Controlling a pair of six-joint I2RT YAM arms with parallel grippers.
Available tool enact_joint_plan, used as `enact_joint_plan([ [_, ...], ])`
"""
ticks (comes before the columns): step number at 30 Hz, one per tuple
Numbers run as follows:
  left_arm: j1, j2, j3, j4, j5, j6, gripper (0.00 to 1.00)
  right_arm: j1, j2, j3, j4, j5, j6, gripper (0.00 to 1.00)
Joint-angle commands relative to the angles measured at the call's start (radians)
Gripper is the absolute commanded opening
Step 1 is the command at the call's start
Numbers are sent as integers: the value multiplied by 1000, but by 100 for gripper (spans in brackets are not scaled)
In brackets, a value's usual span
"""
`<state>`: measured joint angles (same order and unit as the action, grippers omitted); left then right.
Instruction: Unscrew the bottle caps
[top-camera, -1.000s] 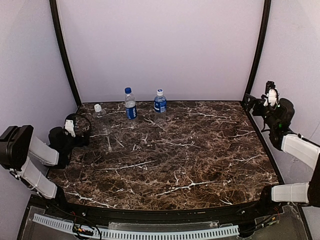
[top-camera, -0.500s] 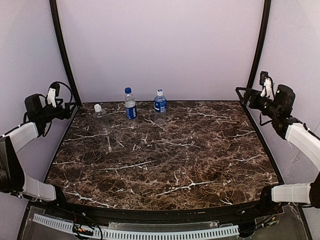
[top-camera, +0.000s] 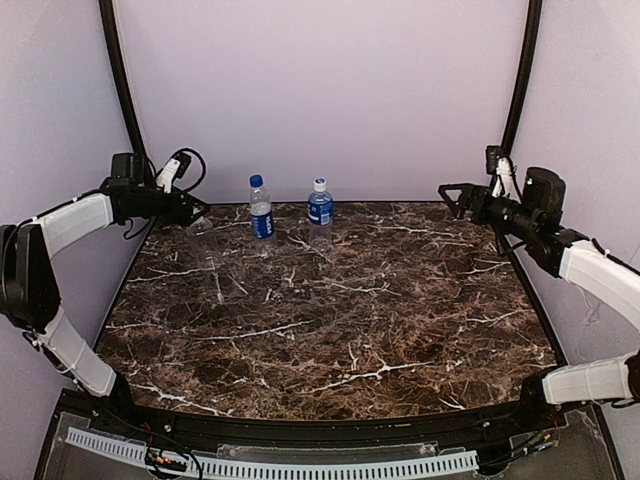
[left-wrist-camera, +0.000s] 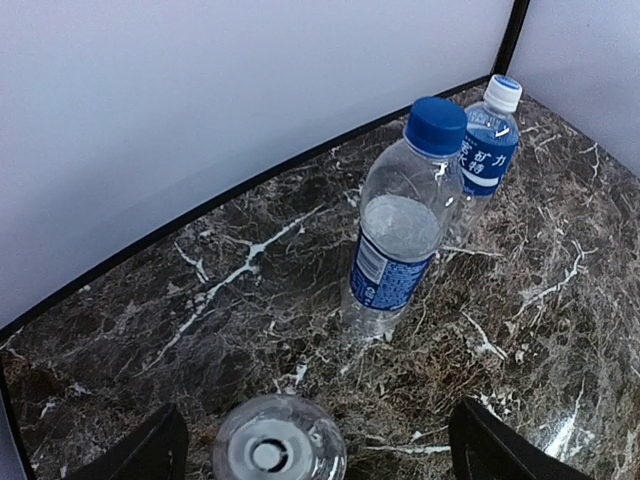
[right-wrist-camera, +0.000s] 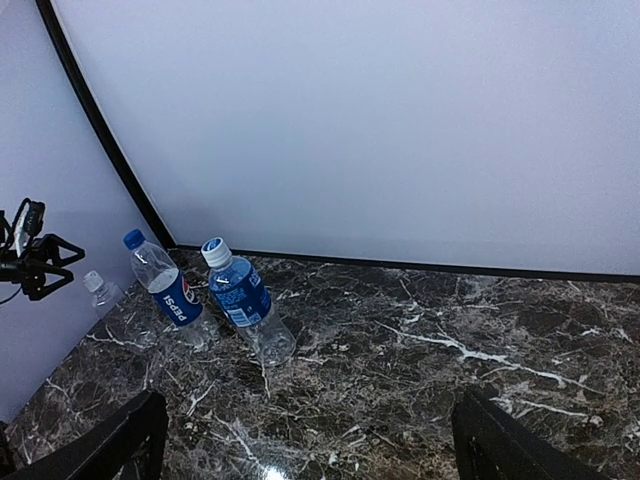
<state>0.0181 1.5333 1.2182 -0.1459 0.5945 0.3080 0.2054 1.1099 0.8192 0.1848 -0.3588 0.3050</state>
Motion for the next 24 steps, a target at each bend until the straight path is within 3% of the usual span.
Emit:
enact_joint_plan([
  [1,-63,62,76,-97,-98,46,87,18,31,34,-33,40,-26,99],
  [7,-67,126,104,-96,-118,34,67,20,41,23,-55,84,-38,98],
  [10,-69,140,113,-101,-126,31,62,20,44,26,-59,90,-42,98],
  [20,-67,157,120,-112,-179,63,60,20,49,38,-66,88,-65,99],
  [24,-68,161,117,-116,-154,62,39,19,51,42,-69,87,-61,99],
])
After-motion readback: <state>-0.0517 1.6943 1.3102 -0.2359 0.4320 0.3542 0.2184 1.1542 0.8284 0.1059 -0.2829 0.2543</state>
